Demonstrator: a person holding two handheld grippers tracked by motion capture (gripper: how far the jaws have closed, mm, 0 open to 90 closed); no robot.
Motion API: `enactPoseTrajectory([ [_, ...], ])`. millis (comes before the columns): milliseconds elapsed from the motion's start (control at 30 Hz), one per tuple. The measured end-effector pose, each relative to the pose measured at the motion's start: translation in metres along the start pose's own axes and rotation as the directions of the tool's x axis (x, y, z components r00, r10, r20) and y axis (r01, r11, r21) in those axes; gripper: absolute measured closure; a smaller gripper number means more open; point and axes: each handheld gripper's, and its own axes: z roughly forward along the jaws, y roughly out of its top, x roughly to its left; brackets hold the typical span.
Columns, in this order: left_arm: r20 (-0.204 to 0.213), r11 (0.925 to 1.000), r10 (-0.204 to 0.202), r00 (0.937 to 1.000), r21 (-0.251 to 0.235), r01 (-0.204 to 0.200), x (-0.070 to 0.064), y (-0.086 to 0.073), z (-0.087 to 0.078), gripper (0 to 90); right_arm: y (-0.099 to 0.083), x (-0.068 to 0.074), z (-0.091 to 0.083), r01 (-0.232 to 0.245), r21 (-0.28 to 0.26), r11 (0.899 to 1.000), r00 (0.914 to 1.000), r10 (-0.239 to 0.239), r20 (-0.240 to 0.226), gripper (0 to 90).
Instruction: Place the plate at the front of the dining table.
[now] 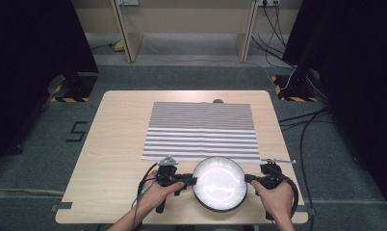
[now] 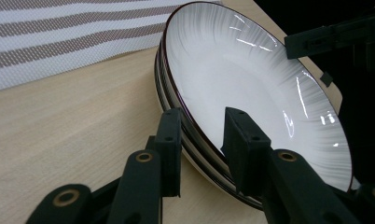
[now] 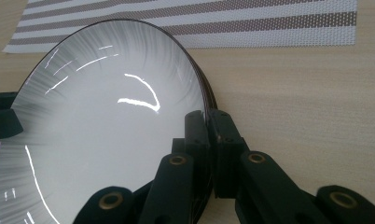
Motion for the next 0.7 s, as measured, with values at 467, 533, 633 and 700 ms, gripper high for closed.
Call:
enactPoseTrajectory([
  [467,-0.015,0.9999,-0.008,0.9999,-0.011,0.008,-0.001,0.004,-0.005,65.6,-0.002,0.001,0.016,-0.044,0.027,0.999,0.996,0.046,-0.076,77.0],
  [533,-0.022,1.0,-0.003,0.9997,-0.008,0.003,-0.002,0.004,-0.006,66.0,-0.001,0.003,0.015,-0.039,0.035,0.999,0.9963,0.042,-0.076,73.2],
  [633,-0.02,0.9998,-0.013,0.9997,-0.011,0.013,-0.003,0.003,-0.007,65.7,-0.001,0.005,0.014,-0.021,0.05,0.999,0.9967,0.025,-0.078,70.3],
  [700,-0.018,0.9998,-0.014,0.9997,-0.011,0.014,-0.002,0.002,-0.007,65.3,-0.001,0.005,0.014,-0.012,0.051,0.999,0.9954,0.017,-0.094,68.0],
])
